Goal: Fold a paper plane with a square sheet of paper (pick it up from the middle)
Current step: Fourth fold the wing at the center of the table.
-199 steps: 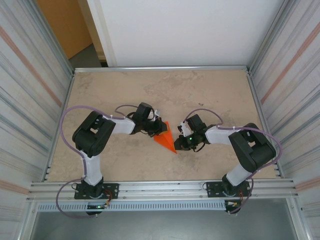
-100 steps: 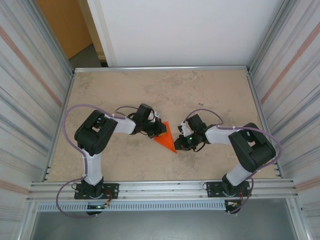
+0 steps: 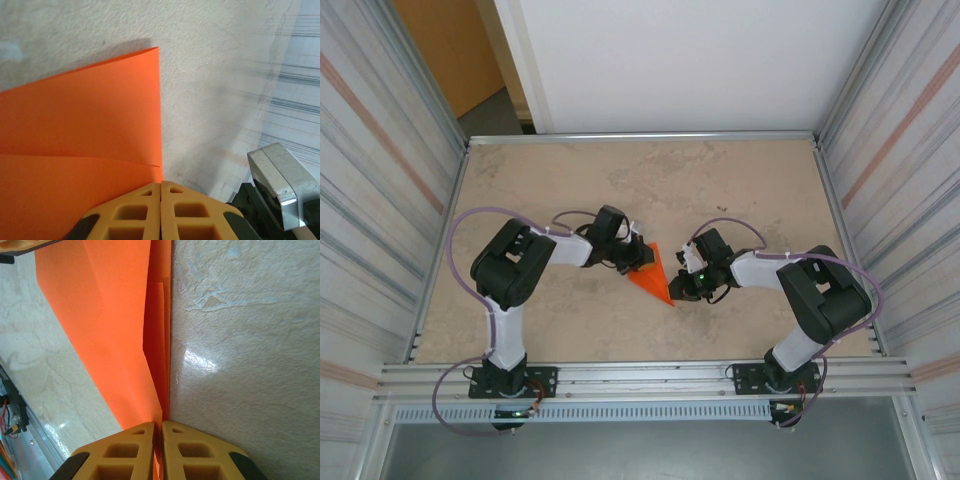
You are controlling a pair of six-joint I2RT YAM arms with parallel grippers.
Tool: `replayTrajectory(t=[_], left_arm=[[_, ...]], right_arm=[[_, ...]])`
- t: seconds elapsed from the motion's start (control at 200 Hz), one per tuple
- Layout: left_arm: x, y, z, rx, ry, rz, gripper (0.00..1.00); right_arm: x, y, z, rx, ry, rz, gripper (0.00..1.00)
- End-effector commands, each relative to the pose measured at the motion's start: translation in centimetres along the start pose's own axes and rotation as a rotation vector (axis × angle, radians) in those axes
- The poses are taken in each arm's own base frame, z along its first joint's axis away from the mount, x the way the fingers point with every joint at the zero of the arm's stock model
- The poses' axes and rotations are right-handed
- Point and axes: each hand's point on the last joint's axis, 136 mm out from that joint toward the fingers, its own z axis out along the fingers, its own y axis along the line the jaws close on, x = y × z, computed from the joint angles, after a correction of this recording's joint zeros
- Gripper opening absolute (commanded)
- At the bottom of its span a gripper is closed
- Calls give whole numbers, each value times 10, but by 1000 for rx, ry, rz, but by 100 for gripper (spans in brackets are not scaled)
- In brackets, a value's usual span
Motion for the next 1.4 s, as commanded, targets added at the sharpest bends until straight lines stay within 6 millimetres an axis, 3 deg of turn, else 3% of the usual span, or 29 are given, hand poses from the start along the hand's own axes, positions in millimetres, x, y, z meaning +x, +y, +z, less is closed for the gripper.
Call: replayTrajectory(t=[0.0, 0.852, 0.962, 1.128, 1.393], left_arm=[[-5, -4, 2, 16, 8, 33, 7], [2, 20, 11, -43, 45, 3, 7], [5, 24, 11, -57, 53, -5, 7], [8, 28, 10, -72, 62, -12, 7], [8, 29, 10, -76, 62, -12, 7]], right_arm=[[24, -36, 9, 146, 59, 54, 12], [23, -34, 7, 163, 46, 41, 14], [14, -24, -1, 146, 12, 43, 19], [-7, -2, -23, 111, -90, 27, 37], [-26, 15, -47, 104, -185, 11, 38]])
